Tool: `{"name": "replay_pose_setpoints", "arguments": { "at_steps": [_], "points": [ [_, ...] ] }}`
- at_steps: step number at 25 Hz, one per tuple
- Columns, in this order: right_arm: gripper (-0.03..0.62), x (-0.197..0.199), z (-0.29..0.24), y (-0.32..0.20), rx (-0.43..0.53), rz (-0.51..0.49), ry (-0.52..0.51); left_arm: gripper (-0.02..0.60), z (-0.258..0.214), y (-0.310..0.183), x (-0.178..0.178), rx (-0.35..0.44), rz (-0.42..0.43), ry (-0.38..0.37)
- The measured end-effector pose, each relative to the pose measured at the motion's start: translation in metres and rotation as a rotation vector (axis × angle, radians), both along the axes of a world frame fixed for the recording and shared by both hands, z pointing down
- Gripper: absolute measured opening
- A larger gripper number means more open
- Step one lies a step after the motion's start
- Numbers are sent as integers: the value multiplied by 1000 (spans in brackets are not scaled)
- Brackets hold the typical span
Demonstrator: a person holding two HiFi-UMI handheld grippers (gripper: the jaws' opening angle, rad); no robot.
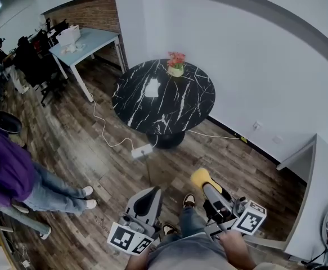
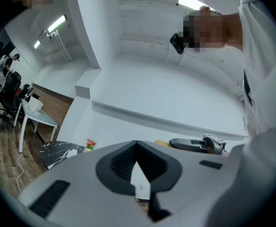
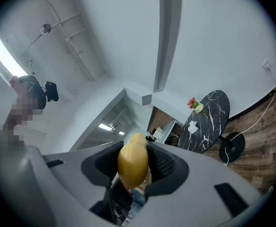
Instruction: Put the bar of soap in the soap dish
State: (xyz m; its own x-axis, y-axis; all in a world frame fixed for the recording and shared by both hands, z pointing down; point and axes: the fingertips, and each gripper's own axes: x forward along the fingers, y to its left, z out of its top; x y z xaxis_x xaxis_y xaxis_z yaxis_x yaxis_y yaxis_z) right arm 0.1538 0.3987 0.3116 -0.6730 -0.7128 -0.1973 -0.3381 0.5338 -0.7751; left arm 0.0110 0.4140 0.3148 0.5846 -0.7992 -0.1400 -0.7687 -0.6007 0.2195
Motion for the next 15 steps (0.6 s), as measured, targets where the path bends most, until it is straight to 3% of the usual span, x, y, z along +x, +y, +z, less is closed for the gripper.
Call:
{"name": "replay_pose_setpoints", "arguments": {
  "at_steps": [15],
  "points": [
    [160,26,7,-115,-10,-15,-10,2,7,-112,31,-18,-1,-26]
  ]
}}
